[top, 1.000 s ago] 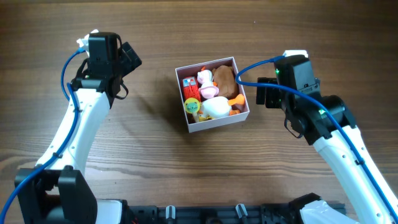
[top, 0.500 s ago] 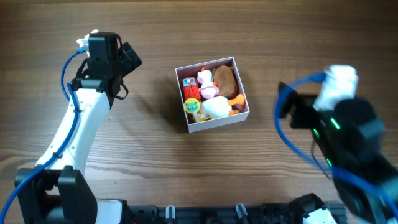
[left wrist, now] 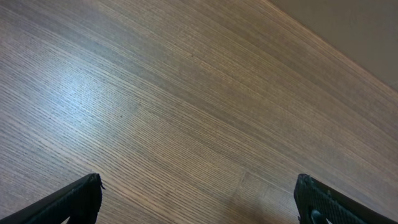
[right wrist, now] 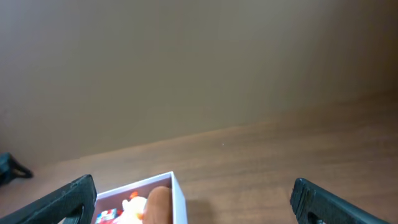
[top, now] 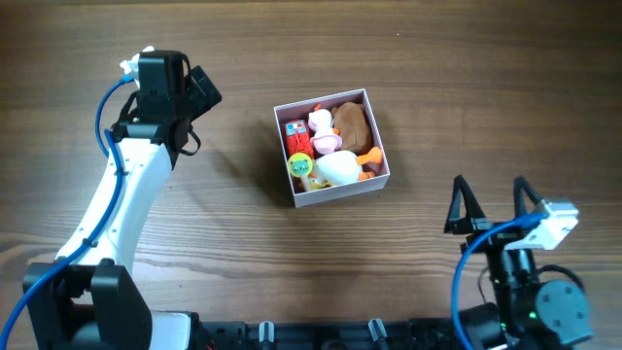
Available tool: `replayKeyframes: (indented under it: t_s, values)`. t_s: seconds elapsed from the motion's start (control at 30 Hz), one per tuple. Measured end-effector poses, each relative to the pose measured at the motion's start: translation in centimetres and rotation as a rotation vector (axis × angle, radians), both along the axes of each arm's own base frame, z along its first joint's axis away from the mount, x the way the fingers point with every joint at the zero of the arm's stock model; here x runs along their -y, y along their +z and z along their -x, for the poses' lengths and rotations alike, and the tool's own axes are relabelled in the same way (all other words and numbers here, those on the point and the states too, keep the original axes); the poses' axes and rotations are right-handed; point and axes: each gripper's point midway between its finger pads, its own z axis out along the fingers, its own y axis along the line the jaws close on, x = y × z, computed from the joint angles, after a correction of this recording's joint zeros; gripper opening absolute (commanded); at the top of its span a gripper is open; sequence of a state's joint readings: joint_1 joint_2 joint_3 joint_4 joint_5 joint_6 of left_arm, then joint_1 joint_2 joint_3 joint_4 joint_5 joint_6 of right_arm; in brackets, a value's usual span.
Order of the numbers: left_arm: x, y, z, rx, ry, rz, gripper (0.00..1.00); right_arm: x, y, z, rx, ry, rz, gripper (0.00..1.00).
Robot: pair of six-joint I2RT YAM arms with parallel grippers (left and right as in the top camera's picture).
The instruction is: Pack container
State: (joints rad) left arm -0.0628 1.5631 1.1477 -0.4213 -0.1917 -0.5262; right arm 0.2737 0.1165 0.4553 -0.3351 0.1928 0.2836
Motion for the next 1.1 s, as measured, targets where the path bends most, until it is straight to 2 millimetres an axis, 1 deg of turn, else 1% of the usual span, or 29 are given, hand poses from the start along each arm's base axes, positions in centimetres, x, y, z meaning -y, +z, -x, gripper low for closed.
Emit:
replayKeyframes:
  t_s: [0.07, 0.1, 0.2, 0.3, 0.37, 0.47, 0.67, 0.9, 0.97, 1.1]
  values:
    - [0.0, 0.0, 0.0, -0.001, 0.0, 0.0, 1.0, 0.0, -1.0, -0.5, 0.041, -0.001, -0.01, 1.0]
    - [0.0, 0.0, 0.0, -0.001, 0.0, 0.0, 1.0, 0.0, -2.1, -1.0, 0.045, -0.002, -0.01, 0.99]
    - [0.0, 0.0, 0.0, -0.001, 0.0, 0.0, 1.0, 0.3, -2.4, -1.6, 0.094, -0.01, -0.018, 0.99]
    - [0.0, 0.0, 0.0, -0.001, 0.0, 0.0, 1.0, 0.9, -4.0, -2.2, 0.077, -0.036, -0.012, 1.0]
    - [0.0, 0.0, 0.0, -0.001, 0.0, 0.0, 1.0, 1.2, -4.7, -2.4, 0.067, -0.05, -0.01, 0.99]
    - [0.0, 0.0, 0.0, -0.001, 0.0, 0.0, 1.0, 1.6, -4.8, -2.5, 0.079, -0.066, -0.008, 1.0]
    - [0.0, 0.0, 0.0, -0.001, 0.0, 0.0, 1.0, 1.6, -5.7, -2.6, 0.085, -0.068, -0.003, 1.0]
    - [0.0, 0.0, 0.0, -0.001, 0.0, 0.0, 1.0, 1.7, -6.2, -2.7, 0.08, -0.072, 0.017, 0.99]
    - [0.0, 0.0, 0.0, -0.001, 0.0, 0.0, 1.0, 1.7, -6.9, -2.8, 0.067, -0.072, 0.019, 0.99]
    - [0.0, 0.0, 0.0, -0.001, 0.0, 0.0, 0.99, 1.6, -9.1, -3.2, 0.024, -0.071, 0.023, 1.0]
